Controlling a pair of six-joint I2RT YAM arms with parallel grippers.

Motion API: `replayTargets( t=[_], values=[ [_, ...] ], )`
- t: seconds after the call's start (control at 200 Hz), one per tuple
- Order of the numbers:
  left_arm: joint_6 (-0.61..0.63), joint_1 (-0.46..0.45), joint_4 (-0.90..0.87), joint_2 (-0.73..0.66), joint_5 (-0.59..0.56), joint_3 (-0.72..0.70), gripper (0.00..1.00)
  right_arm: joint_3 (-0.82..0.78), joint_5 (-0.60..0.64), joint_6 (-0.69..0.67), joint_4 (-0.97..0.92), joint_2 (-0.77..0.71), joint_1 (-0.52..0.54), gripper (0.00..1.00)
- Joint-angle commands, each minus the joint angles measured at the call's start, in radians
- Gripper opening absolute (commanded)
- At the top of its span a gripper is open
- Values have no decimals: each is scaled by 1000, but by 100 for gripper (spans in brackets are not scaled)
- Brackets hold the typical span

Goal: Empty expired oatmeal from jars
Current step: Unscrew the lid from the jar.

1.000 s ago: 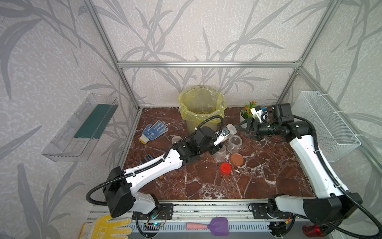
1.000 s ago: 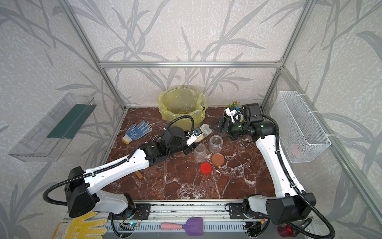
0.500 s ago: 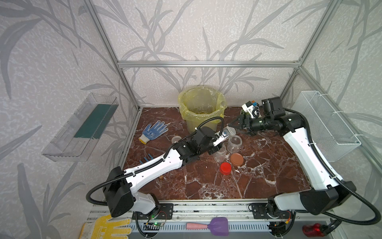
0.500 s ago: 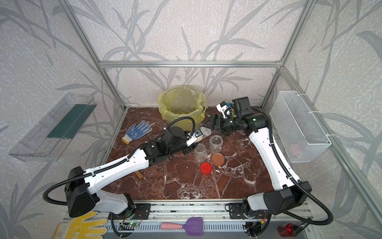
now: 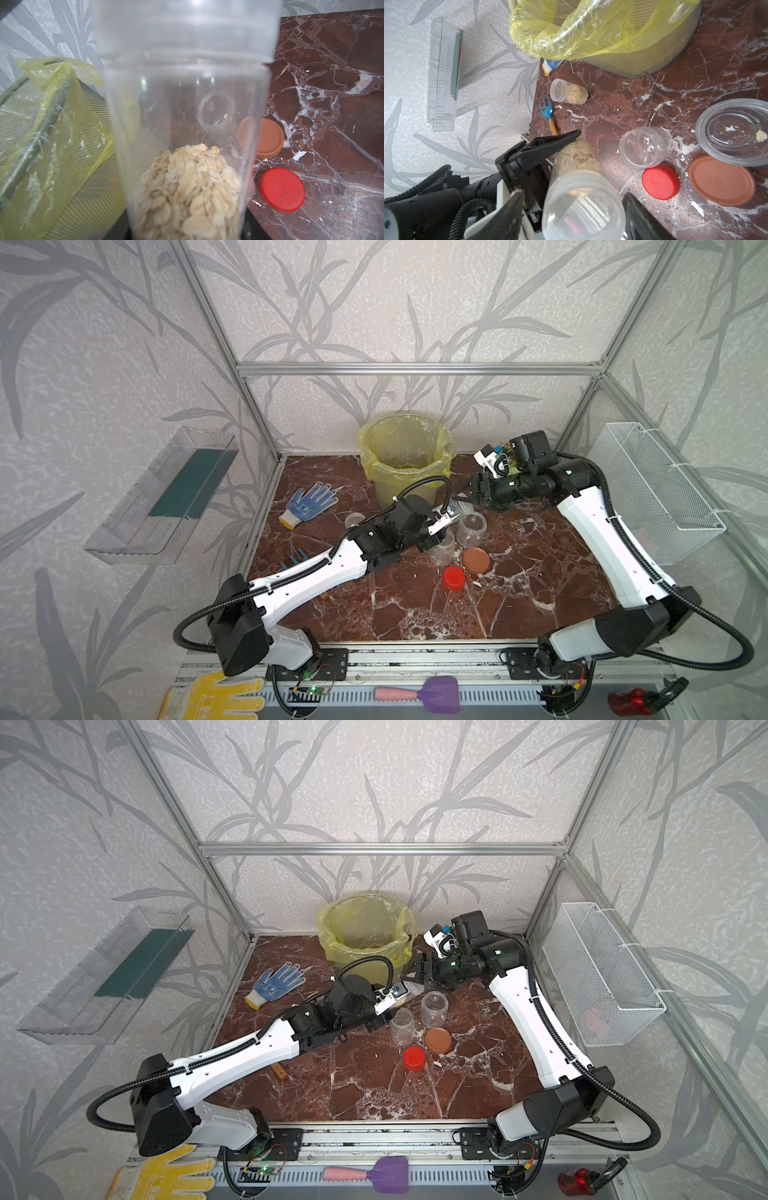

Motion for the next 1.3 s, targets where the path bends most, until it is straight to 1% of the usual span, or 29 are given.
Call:
replayTargets(
  t=[0.0,0.095,0.27,0.415,0.57,0.64,0.69,0.765,0.84,0.92,1.01,1.085,1.17,1.3],
  values=[
    [25,-3,21,-4,5,29,5,25,-10,-32,-42,9,17,72],
    [24,-3,20,-4,5,31,5,27,-17,-37,-43,18,25,69],
    [20,-3,24,-6,12,31,5,22,-13,-51,-52,26,31,69],
    [14,-3,27,-5,11,31,5,21,-15,-58,-56,23,31,60],
    [-18,0,50,-16,37,17,3,16,-18,-103,-66,7,34,47],
    [-58,6,75,-35,74,1,2,12,-52,-161,-60,-2,34,41],
    [-90,15,97,-54,130,-14,2,11,-81,-209,-53,-9,35,36],
    [-143,37,128,-78,230,-40,1,7,-121,-308,-44,-16,43,35],
    [-186,57,139,-90,319,-51,1,-10,-157,-369,-20,-20,47,34],
    [-215,76,129,-93,409,-51,0,2,-199,-458,-16,-17,48,30],
    [-251,100,143,-95,496,-62,0,13,-324,-588,-9,-20,56,31],
    [-275,118,158,-95,536,-71,0,25,-375,-678,-17,-17,67,33],
    [-289,133,167,-102,560,-79,0,60,-381,-785,-70,5,72,33],
    [-307,152,186,-125,590,-93,0,66,-378,-952,-131,17,73,34]
  ],
)
